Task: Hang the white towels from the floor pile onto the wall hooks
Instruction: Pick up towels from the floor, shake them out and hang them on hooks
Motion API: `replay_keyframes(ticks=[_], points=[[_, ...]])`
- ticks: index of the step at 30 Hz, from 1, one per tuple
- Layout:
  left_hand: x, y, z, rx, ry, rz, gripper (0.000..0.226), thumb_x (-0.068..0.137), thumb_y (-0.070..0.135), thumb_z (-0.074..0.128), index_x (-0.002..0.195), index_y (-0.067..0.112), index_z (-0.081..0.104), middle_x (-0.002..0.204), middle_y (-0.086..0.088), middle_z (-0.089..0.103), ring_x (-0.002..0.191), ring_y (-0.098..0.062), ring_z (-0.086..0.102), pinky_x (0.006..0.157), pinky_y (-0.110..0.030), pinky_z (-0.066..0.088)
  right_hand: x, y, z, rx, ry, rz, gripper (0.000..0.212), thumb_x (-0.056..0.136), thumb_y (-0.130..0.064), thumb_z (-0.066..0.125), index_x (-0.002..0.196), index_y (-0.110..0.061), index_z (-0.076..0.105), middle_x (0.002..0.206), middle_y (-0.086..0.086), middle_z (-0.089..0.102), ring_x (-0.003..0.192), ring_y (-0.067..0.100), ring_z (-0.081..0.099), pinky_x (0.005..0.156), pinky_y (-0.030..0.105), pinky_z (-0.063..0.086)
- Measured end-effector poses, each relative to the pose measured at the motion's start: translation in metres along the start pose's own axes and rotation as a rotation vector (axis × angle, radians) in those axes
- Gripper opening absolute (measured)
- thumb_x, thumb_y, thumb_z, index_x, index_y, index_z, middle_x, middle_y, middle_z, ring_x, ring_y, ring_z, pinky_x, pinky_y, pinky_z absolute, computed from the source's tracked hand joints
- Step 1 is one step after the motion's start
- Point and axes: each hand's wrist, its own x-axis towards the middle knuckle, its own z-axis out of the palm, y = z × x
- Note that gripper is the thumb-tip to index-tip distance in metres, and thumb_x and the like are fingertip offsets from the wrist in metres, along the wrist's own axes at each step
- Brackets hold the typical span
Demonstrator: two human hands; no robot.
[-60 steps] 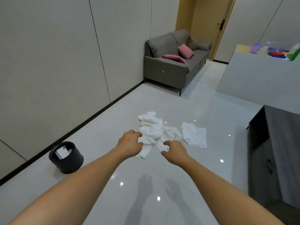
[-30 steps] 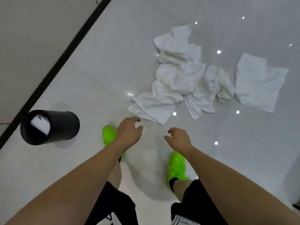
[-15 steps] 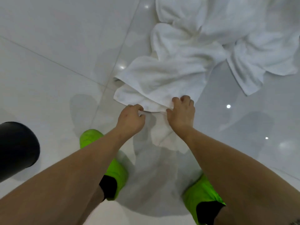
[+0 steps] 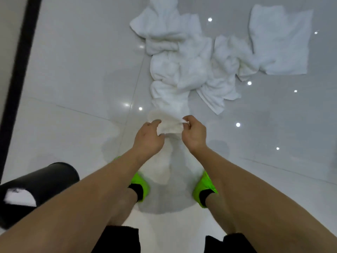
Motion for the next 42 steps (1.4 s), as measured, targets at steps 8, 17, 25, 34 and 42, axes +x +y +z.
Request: replay_keyframes(ticks=[8, 17, 25, 34, 42], points=[[-0.147, 0.243, -0.156, 0.182, 0.035, 0.395, 0.018, 0.083, 0.036, 0.063, 0.099, 0.029, 0.058, 0.101, 0.001, 0.061, 0.100, -0.024, 0.057, 0.066, -0.025, 0.039, -0.120, -0.186, -0.242, 0.191, 0.125, -0.127, 0.025, 0.089, -0.009, 0.045, 0.094, -0.025, 0.063, 0.076, -0.015, 0.059, 0.070, -0.001, 0.054, 0.055, 0.008, 0.037], [-0.302, 0.511, -0.216, 0.097, 0.262, 0.782, 0.022, 0.089, 0.038, 0.057, 0.073, 0.025, 0.057, 0.073, 0.002, 0.057, 0.070, -0.017, 0.053, 0.054, -0.027, 0.034, -0.222, -0.247, -0.543, 0.141, 0.508, -0.408, 0.021, 0.070, -0.047, 0.068, 0.070, -0.027, 0.060, 0.069, -0.011, 0.061, 0.068, 0.006, 0.058, 0.055, 0.022, 0.041], [-0.415, 0.677, -0.171, 0.146, 0.385, 1.105, 0.020, 0.094, 0.023, 0.040, 0.085, 0.030, 0.057, 0.079, 0.003, 0.055, 0.074, -0.015, 0.054, 0.058, -0.029, 0.042, -0.302, -0.166, -0.714, -0.230, 0.833, -0.300, 0.015, 0.068, -0.009, 0.052, 0.070, -0.024, 0.053, 0.072, -0.006, 0.050, 0.065, 0.018, 0.051, 0.049, 0.028, 0.035], [-0.444, 0.804, -0.125, 0.129, 0.491, 1.120, 0.018, 0.090, 0.017, 0.044, 0.095, 0.021, 0.061, 0.094, -0.010, 0.062, 0.086, -0.029, 0.056, 0.072, -0.033, 0.045, -0.348, -0.028, -0.837, -0.103, 0.960, 0.161, 0.019, 0.083, -0.012, 0.054, 0.086, -0.022, 0.070, 0.082, 0.001, 0.065, 0.073, 0.019, 0.059, 0.068, 0.036, 0.057], [-0.477, 0.918, 0.056, 0.424, -0.359, 1.349, 0.064, 0.070, 0.039, 0.079, 0.129, 0.034, 0.056, 0.119, 0.012, 0.062, 0.108, -0.009, 0.058, 0.096, -0.035, 0.049, -0.360, -0.006, -0.954, 0.014, 1.081, -0.053, 0.014, 0.071, -0.017, 0.072, 0.076, -0.030, 0.072, 0.076, -0.013, 0.065, 0.075, 0.007, 0.061, 0.063, 0.027, 0.053]])
